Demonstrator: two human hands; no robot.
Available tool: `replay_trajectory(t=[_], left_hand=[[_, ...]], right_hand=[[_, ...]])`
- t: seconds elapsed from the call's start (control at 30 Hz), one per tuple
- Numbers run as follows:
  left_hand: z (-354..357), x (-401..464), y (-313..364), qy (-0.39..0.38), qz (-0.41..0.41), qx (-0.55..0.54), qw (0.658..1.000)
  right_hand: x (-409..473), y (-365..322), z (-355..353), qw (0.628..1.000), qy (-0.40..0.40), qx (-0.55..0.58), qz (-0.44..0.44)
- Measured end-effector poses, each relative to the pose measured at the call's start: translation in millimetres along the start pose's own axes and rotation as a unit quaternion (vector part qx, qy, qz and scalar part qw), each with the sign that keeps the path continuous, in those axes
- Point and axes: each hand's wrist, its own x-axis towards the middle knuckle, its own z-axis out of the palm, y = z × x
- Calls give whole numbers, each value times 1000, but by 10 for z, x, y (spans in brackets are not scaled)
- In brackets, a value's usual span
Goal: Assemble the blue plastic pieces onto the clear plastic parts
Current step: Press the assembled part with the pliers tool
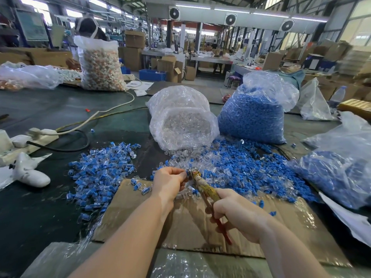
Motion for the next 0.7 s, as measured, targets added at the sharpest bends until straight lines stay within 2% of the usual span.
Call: replay_trajectory(t=[0.3, 0.37, 0.47, 0.53, 0.6, 0.7], left_hand=[[32, 8, -54, 1, -9, -1, 1000], [33, 6, -53, 1, -11, -2, 1000], [10, -4, -23, 16, -5, -7, 1000], [-50, 11, -8, 46, 11, 9, 999], [-163, 55, -16, 99, 60, 95, 989], [-412, 129, -55, 148, 144, 282, 937]], right_hand=[[3, 40, 18, 999, 39, -36, 1], [-6, 64, 26, 999, 26, 21, 9], [-10, 111, 38, 986, 9, 168, 9], [0, 140, 35, 981, 60, 186, -5], [19, 172, -15, 979, 137, 143, -36], [111, 306, -236, 959, 270, 40, -75]])
